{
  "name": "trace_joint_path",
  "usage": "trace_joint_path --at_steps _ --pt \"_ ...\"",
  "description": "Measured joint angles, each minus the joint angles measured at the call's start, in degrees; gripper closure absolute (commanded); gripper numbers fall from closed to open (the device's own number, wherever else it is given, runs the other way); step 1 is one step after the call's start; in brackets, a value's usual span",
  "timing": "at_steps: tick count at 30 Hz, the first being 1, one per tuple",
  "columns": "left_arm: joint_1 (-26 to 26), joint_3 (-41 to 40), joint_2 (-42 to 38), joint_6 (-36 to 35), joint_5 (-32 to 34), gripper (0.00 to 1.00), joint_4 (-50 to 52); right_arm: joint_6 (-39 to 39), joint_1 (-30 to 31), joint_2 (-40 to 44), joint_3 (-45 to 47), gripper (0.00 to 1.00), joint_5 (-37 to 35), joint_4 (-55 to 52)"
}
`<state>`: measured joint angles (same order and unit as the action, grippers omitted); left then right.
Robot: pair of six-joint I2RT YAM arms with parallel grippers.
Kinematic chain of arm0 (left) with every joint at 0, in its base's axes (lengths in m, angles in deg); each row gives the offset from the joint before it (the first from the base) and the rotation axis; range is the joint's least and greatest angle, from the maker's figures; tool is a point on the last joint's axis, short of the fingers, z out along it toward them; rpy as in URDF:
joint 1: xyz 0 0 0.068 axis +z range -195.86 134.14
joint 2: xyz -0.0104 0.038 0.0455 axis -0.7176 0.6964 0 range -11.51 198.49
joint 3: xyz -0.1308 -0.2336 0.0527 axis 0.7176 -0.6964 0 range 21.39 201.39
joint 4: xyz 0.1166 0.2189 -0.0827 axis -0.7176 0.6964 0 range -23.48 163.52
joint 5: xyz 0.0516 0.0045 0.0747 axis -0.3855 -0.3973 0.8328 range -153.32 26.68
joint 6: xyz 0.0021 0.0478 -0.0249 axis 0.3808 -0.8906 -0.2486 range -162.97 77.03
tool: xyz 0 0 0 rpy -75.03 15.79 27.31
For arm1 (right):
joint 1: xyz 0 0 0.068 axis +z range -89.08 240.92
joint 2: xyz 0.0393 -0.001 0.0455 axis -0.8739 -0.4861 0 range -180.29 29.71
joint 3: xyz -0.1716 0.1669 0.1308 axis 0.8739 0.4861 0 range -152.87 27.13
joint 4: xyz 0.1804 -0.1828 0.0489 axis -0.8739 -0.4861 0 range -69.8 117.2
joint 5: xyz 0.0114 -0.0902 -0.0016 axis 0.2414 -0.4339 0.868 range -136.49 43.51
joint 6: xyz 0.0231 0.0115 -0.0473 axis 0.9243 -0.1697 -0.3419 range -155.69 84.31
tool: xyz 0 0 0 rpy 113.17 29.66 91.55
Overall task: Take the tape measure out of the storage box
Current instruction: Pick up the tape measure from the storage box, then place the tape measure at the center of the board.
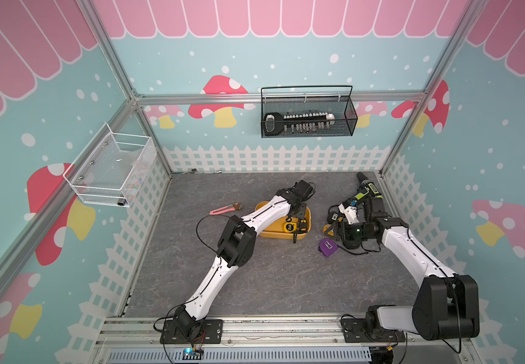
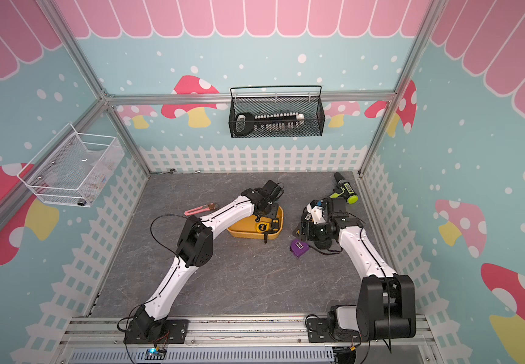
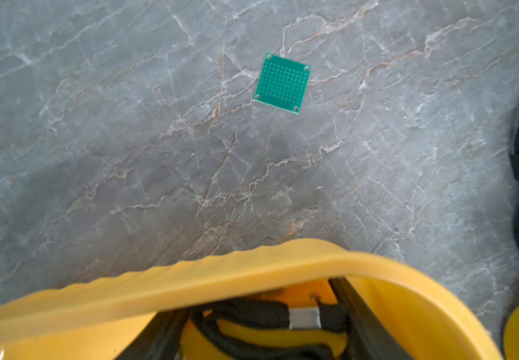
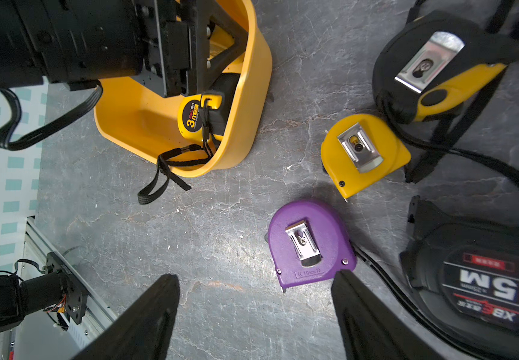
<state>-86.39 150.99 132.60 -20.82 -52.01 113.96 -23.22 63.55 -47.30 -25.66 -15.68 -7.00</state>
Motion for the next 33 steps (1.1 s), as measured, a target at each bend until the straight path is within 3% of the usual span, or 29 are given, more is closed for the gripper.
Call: trace_joint_path --at_steps 8,13,23,27,33 --pt "1.70 -9.31 -5.75 0.00 0.02 0.55 -1.95 0.72 0.00 -0.26 0.37 0.18 1.38 1.84" --pt "3.37 -13.99 -10.75 0.42 -2.60 0.58 -1.99 1.97 0.13 -0.04 2.43 0.16 6.05 7.37" --pt "10.56 -19.50 -23.67 2.58 -24.48 0.60 -2.32 1.16 9.18 -0.20 4.13 0.13 10.82 22.97" --pt "12.35 -21.64 -24.52 3.76 -35.06 0.61 -2.14 -0.68 13.40 -3.10 3.52 0.10 10.97 29.24" --pt "11.93 -23.80 -24.57 4.72 -45.09 0.61 -0.96 -2.58 16.44 -3.72 3.54 0.09 10.64 36.81"
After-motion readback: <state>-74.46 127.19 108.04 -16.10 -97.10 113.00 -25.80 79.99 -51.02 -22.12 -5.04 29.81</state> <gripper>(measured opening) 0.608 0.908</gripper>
